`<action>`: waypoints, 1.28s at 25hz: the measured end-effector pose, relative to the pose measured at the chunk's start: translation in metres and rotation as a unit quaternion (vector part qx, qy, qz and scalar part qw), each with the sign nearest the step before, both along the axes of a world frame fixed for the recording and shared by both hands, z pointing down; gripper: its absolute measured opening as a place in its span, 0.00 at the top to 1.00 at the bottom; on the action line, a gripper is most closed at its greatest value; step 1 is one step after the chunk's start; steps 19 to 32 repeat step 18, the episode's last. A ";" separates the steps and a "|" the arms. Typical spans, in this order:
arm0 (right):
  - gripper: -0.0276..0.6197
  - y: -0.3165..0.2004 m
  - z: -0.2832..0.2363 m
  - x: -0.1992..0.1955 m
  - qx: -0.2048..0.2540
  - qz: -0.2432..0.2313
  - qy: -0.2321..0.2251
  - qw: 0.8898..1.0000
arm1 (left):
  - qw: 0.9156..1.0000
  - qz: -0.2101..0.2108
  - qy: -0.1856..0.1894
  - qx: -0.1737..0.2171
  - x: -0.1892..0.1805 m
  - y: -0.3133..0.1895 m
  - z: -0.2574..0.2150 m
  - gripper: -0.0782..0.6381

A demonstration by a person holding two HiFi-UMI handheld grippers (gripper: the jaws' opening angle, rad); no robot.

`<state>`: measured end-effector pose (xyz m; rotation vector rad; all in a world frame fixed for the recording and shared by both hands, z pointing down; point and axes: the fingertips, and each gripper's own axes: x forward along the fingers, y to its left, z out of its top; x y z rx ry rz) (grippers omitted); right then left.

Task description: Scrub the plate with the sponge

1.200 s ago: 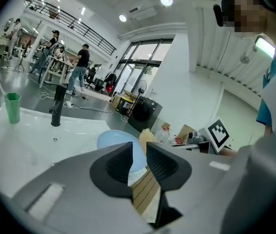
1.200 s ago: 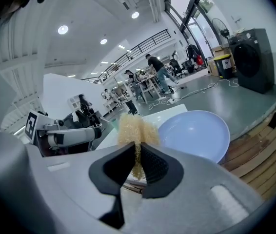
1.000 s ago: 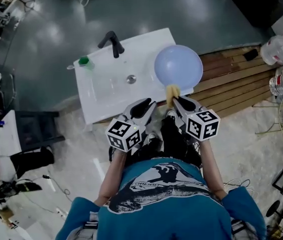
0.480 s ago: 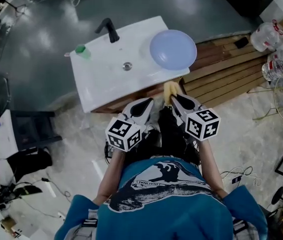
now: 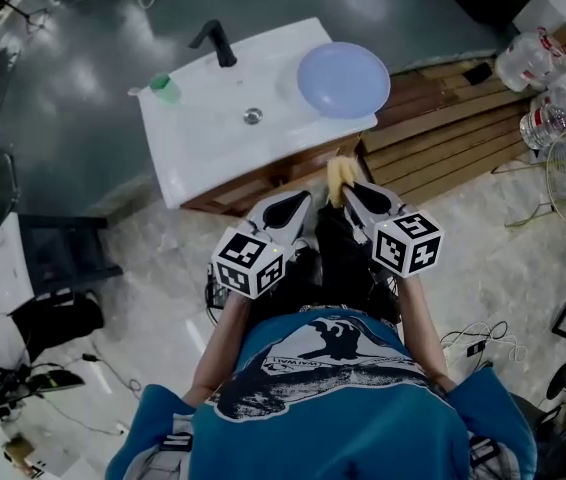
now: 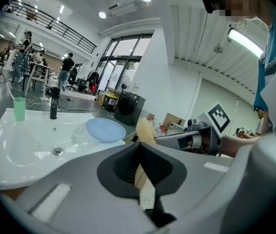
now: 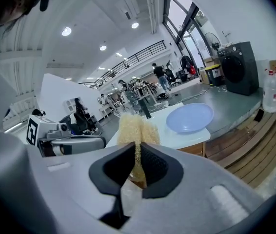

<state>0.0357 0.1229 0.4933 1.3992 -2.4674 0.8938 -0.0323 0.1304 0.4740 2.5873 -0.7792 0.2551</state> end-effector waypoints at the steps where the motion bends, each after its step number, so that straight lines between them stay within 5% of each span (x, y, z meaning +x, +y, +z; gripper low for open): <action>1: 0.91 0.002 0.000 0.000 0.000 0.001 0.000 1.000 | 1.000 0.001 -0.001 0.000 0.000 0.002 0.000 0.87; 32: 0.91 0.011 -0.001 0.002 0.001 0.006 0.003 1.000 | 1.000 0.011 -0.002 0.008 0.003 0.009 -0.002 0.87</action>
